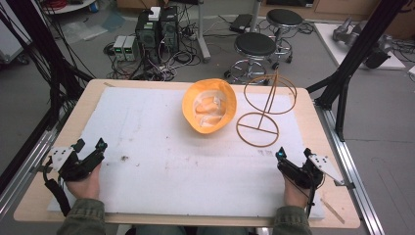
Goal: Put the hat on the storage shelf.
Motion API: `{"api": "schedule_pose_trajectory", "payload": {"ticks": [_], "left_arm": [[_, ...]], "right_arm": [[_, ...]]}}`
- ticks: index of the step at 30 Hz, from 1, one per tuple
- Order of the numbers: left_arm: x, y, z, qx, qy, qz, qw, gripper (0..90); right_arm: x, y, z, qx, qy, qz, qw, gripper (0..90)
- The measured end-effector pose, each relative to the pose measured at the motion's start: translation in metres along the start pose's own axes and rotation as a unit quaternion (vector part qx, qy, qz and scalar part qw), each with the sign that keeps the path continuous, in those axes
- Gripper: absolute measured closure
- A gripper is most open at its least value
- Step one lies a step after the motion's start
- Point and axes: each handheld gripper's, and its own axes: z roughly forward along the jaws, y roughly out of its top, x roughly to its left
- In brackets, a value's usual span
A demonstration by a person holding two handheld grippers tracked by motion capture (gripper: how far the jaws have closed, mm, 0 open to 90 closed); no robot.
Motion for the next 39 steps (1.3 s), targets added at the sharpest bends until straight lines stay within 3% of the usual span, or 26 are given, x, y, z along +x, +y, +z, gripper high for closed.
{"api": "schedule_pose_trajectory", "payload": {"ticks": [19, 20, 23, 26, 31, 32, 34, 39], "left_arm": [[0.0, 0.0, -0.001, -0.002, 0.002, 0.001, 1.0, 28.2], [-0.003, 0.002, -0.001, -0.004, 0.004, 0.017, 0.9998, 27.9], [-0.006, 0.003, -0.001, -0.005, 0.001, 0.031, 0.9995, 27.8], [-0.012, 0.004, 0.002, 0.004, -0.016, 0.034, 0.9993, 27.8], [-0.017, 0.013, 0.005, -0.002, -0.021, 0.052, 0.9984, 27.9], [-0.021, 0.019, 0.008, 0.003, -0.037, 0.05, 0.9981, 28.1], [-0.025, 0.024, 0.011, 0.012, -0.045, 0.057, 0.9973, 28.9], [-0.032, 0.035, 0.019, 0.022, -0.054, 0.063, 0.9963, 37.0]], "right_arm": [[0.002, 0.0, 0.001, 0.004, 0.005, 0.0, 1.0, 5.4], [0.002, 0.0, 0.001, 0.004, 0.005, 0.001, 1.0, 5.5], [0.002, -0.001, 0.0, 0.005, 0.006, 0.002, 1.0, 5.4], [0.003, 0.0, -0.001, -0.002, 0.007, 0.002, 1.0, 5.5], [0.001, 0.001, -0.001, -0.01, 0.009, 0.001, 0.9999, 5.4], [0.001, 0.001, 0.001, -0.005, 0.008, -0.004, 0.9999, 5.5], [0.002, 0.002, 0.001, -0.006, 0.009, -0.014, 0.9998, 5.5], [0.004, 0.003, 0.001, -0.009, 0.016, -0.018, 0.9997, 6.1]]}}
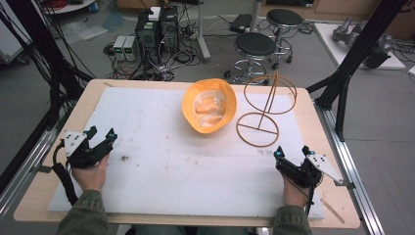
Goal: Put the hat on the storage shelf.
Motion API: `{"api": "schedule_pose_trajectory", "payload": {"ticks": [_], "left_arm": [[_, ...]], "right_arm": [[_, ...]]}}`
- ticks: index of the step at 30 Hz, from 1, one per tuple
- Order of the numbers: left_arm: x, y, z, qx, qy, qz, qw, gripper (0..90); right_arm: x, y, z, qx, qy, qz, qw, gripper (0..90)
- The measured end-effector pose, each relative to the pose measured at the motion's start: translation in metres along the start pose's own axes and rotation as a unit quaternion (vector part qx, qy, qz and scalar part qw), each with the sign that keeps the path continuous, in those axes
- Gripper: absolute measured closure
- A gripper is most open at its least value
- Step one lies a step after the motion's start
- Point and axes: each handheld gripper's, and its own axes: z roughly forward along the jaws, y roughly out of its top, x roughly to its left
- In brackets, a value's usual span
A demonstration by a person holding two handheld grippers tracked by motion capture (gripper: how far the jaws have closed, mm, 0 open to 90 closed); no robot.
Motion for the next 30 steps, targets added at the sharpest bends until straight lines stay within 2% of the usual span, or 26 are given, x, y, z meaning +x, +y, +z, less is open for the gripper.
{"api": "schedule_pose_trajectory", "payload": {"ticks": [4, 5, 8, 14, 16, 21, 25, 30], "left_arm": [[-0.005, 0.007, 0.006, 0.002, -0.014, 0.008, 0.9999, 36.1], [-0.009, 0.013, 0.009, 0.003, -0.025, 0.009, 0.9996, 36.0], [-0.017, 0.022, 0.015, 0.001, -0.037, 0.012, 0.9993, 35.4], [-0.027, 0.035, 0.023, -0.004, -0.05, 0.013, 0.9987, 35.7], [-0.033, 0.041, 0.032, 0.005, -0.057, 0.03, 0.9979, 35.6], [-0.045, 0.05, 0.045, 0.005, -0.069, 0.041, 0.9968, 33.7], [-0.05, 0.056, 0.053, 0.008, -0.078, 0.027, 0.9965, 34.4], [-0.056, 0.066, 0.06, 0.002, -0.085, 0.037, 0.9957, 34.3]], "right_arm": [[-0.001, 0.0, -0.001, -0.003, -0.002, 0.002, 1.0, 6.1], [0.0, 0.0, -0.001, -0.002, -0.002, 0.003, 1.0, 6.1], [0.0, 0.001, -0.002, -0.004, 0.0, 0.001, 1.0, 6.1], [0.0, 0.001, -0.002, -0.007, 0.002, -0.001, 1.0, 6.1], [0.001, 0.001, -0.003, -0.006, 0.005, -0.003, 1.0, 6.0], [0.002, 0.001, -0.004, -0.007, 0.007, -0.004, 0.9999, 6.1], [0.002, 0.002, -0.005, -0.011, 0.007, -0.001, 0.9999, 6.1], [0.002, 0.003, -0.006, -0.013, 0.008, 0.0, 0.9999, 6.1]]}}
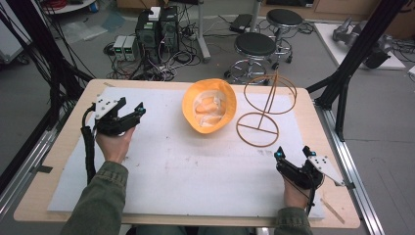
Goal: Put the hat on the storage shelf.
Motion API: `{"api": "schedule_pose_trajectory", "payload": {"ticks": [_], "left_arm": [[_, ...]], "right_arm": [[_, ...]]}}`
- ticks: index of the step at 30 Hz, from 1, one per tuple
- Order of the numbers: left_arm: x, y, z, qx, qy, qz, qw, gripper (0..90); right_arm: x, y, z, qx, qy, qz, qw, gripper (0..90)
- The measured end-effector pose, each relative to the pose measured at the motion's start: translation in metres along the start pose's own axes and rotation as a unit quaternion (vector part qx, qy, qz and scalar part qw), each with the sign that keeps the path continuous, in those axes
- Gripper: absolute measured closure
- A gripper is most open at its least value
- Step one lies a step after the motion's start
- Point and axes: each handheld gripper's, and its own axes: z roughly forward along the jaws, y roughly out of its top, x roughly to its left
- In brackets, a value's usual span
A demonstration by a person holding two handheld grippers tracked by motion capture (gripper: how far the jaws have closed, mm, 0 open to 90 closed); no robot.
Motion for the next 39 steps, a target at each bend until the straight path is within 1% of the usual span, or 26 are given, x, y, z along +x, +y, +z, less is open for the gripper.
{"api": "schedule_pose_trajectory", "payload": {"ticks": [1, 2, 3, 4, 5, 8, 9, 10, 11, 14, 15, 16, 17, 18, 19, 22, 25, 28, 29, 32, 33, 34, 35, 36, 37, 39], "left_arm": [[-0.002, 0.004, 0.005, 0.001, -0.006, 0.008, 0.9999, 34.0], [-0.002, 0.004, 0.005, 0.001, -0.006, 0.008, 0.9999, 33.3], [-0.006, 0.009, 0.013, 0.012, -0.013, 0.023, 0.9996, 32.7], [-0.006, 0.009, 0.013, 0.012, -0.013, 0.023, 0.9996, 32.7], [-0.009, 0.012, 0.021, 0.015, -0.021, 0.022, 0.9994, 32.7], [-0.013, 0.015, 0.028, 0.015, -0.031, 0.019, 0.9992, 32.5], [-0.017, 0.018, 0.036, 0.016, -0.043, 0.018, 0.9988, 32.1], [-0.017, 0.018, 0.036, 0.016, -0.043, 0.018, 0.9988, 31.2], [-0.023, 0.02, 0.042, 0.009, -0.064, 0.02, 0.9977, 30.7], [-0.029, 0.022, 0.049, 0.012, -0.071, 0.025, 0.9971, 29.7], [-0.036, 0.024, 0.058, 0.012, -0.08, 0.027, 0.9963, 29.6], [-0.036, 0.024, 0.058, 0.012, -0.08, 0.027, 0.9963, 29.6], [-0.04, 0.026, 0.066, 0.018, -0.085, 0.023, 0.9959, 29.6], [-0.04, 0.026, 0.066, 0.018, -0.085, 0.023, 0.9959, 29.6], [-0.044, 0.026, 0.074, 0.02, -0.084, 0.023, 0.996, 29.6], [-0.047, 0.027, 0.082, 0.022, -0.084, 0.025, 0.9959, 29.7], [-0.05, 0.026, 0.098, 0.037, -0.088, 0.019, 0.9953, 29.8], [-0.051, 0.026, 0.106, 0.041, -0.094, 0.023, 0.9945, 29.7], [-0.053, 0.025, 0.114, 0.049, -0.092, 0.023, 0.9943, 29.7], [-0.055, 0.023, 0.12, 0.053, -0.092, 0.019, 0.9942, 29.7], [-0.055, 0.021, 0.127, 0.058, -0.093, 0.013, 0.9939, 29.7], [-0.055, 0.021, 0.127, 0.058, -0.093, 0.013, 0.9939, 29.7], [-0.055, 0.018, 0.131, 0.059, -0.092, 0.001, 0.994, 29.7], [-0.055, 0.018, 0.131, 0.059, -0.092, 0.001, 0.994, 29.7], [-0.054, 0.014, 0.137, 0.064, -0.091, -0.009, 0.9938, 29.7], [-0.053, 0.012, 0.142, 0.073, -0.09, -0.01, 0.9933, 29.7]], "right_arm": [[0.0, 0.0, 0.0, 0.001, 0.0, 0.0, 1.0, 6.1], [0.0, 0.0, 0.0, 0.001, 0.0, 0.0, 1.0, 6.1], [-0.001, 0.0, 0.001, 0.0, 0.001, 0.0, 1.0, 6.1], [-0.001, 0.0, 0.001, 0.003, 0.003, -0.001, 1.0, 6.1], [-0.001, -0.001, 0.002, 0.006, 0.004, -0.001, 1.0, 6.1], [0.0, -0.001, 0.003, 0.008, 0.006, -0.005, 0.9999, 6.1], [0.002, -0.002, 0.005, 0.011, 0.011, -0.007, 0.9999, 6.1], [0.002, -0.002, 0.005, 0.011, 0.013, -0.006, 0.9998, 6.1], [0.003, -0.001, 0.005, 0.01, 0.014, -0.004, 0.9998, 6.1], [0.003, -0.001, 0.005, 0.008, 0.015, -0.001, 0.9999, 6.1], [0.003, -0.001, 0.005, 0.007, 0.012, -0.004, 0.9999, 6.1], [0.003, -0.001, 0.005, 0.007, 0.012, -0.004, 0.9999, 6.1], [0.004, -0.001, 0.005, 0.008, 0.013, -0.006, 0.9999, 6.1], [0.004, -0.001, 0.005, 0.009, 0.013, -0.005, 0.9999, 6.1], [0.004, -0.002, 0.005, 0.009, 0.014, -0.006, 0.9998, 6.1], [0.004, -0.002, 0.006, 0.011, 0.016, -0.008, 0.9998, 6.1], [0.004, -0.002, 0.005, 0.012, 0.016, -0.008, 0.9998, 6.1], [0.003, -0.003, 0.005, 0.012, 0.016, -0.008, 0.9998, 6.1], [0.002, -0.003, 0.005, 0.015, 0.016, -0.007, 0.9997, 6.1], [0.002, -0.003, 0.005, 0.014, 0.017, -0.007, 0.9997, 6.1], [0.002, -0.003, 0.006, 0.014, 0.017, -0.008, 0.9997, 6.1], [0.002, -0.003, 0.006, 0.014, 0.017, -0.009, 0.9997, 6.1], [0.002, -0.003, 0.006, 0.016, 0.015, -0.007, 0.9997, 6.1], [0.002, -0.003, 0.006, 0.016, 0.015, -0.007, 0.9997, 6.1], [0.002, -0.004, 0.006, 0.016, 0.013, -0.006, 0.9998, 6.1], [0.002, -0.004, 0.006, 0.017, 0.013, -0.005, 0.9998, 6.1]]}}
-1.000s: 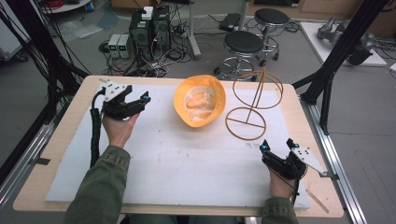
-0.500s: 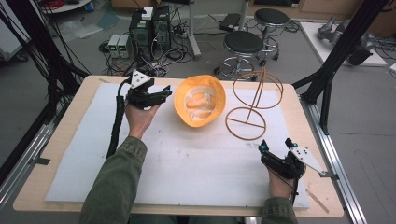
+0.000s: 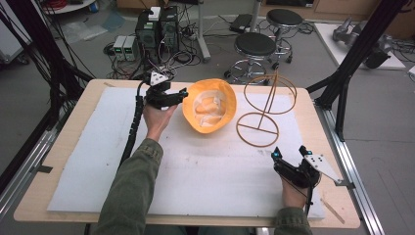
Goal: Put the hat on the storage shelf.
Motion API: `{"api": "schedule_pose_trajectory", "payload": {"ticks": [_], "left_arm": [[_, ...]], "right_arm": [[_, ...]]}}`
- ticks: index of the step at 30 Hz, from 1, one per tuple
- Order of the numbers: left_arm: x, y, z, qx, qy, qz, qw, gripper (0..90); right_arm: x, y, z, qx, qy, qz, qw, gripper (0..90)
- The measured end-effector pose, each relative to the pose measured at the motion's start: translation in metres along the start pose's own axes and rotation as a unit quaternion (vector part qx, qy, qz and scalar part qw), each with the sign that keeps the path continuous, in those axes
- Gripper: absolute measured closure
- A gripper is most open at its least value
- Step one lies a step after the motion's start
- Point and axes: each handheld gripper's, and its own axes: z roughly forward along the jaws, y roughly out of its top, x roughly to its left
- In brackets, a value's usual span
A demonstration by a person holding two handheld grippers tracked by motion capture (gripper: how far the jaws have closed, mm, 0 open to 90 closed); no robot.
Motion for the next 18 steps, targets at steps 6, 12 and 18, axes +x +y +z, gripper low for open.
{"api": "schedule_pose_trajectory", "payload": {"ticks": [6, 12, 18], "left_arm": [[0.0, -0.001, 0.018, 0.022, -0.001, -0.012, 0.9997, 29.8], [0.001, -0.006, 0.038, 0.054, 0.001, -0.035, 0.9979, 30.5], [-0.002, -0.011, 0.05, 0.077, -0.003, -0.043, 0.9961, 31.2]], "right_arm": [[-0.001, 0.0, -0.001, -0.001, 0.0, 0.0, 1.0, 6.1], [0.0, 0.0, 0.0, 0.008, 0.003, 0.0, 1.0, 6.1], [-0.001, 0.0, 0.002, 0.009, 0.003, 0.002, 0.9999, 6.1]]}}
